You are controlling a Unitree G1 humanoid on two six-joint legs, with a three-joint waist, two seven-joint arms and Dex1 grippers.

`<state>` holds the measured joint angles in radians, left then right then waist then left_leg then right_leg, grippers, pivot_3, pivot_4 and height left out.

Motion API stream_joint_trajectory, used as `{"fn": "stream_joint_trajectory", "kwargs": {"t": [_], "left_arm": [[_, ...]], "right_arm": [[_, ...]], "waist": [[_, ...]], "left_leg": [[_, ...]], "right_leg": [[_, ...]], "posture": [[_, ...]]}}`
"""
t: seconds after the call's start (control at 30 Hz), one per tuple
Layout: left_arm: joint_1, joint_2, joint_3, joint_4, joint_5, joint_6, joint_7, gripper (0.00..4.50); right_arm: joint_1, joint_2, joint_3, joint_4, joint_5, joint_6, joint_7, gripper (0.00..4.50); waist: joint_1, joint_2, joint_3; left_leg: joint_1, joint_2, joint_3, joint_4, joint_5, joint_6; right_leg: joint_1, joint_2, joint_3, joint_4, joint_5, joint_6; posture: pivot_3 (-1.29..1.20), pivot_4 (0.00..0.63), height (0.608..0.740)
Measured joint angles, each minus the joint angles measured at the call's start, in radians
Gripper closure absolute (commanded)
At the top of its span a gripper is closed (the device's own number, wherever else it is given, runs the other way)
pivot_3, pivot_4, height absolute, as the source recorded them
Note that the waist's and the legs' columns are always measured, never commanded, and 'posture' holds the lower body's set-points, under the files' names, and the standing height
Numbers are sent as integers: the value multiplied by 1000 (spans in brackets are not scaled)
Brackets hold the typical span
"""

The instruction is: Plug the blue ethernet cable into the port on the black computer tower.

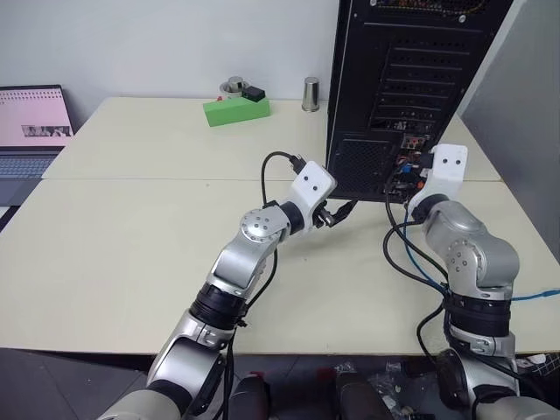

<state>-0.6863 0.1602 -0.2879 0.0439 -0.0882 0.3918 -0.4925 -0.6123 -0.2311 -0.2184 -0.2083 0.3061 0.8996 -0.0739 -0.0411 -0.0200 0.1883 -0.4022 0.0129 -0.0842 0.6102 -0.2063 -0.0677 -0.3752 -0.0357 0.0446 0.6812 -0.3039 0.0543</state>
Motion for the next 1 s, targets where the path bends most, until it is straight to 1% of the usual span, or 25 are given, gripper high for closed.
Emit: {"fn": "stream_joint_trajectory", "kwargs": {"t": [0.53,1.0], "left_arm": [[-7,-8,4,-7,2,4,-1,800],[-12,-10,17,-7,1,12,-2,800]], "right_arm": [[-16,0,-12,36,-9,-1,27,4500],[-16,-1,10,39,-21,-13,36,4500]], "waist": [[-1,0,0],[-1,0,0]], "left_leg": [[0,0,0,0,0,0],[0,0,0,0,0,0]], "right_leg": [[0,0,0,0,0,0],[0,0,0,0,0,0]], "posture": [[0,150,740],[0,150,740]]}}
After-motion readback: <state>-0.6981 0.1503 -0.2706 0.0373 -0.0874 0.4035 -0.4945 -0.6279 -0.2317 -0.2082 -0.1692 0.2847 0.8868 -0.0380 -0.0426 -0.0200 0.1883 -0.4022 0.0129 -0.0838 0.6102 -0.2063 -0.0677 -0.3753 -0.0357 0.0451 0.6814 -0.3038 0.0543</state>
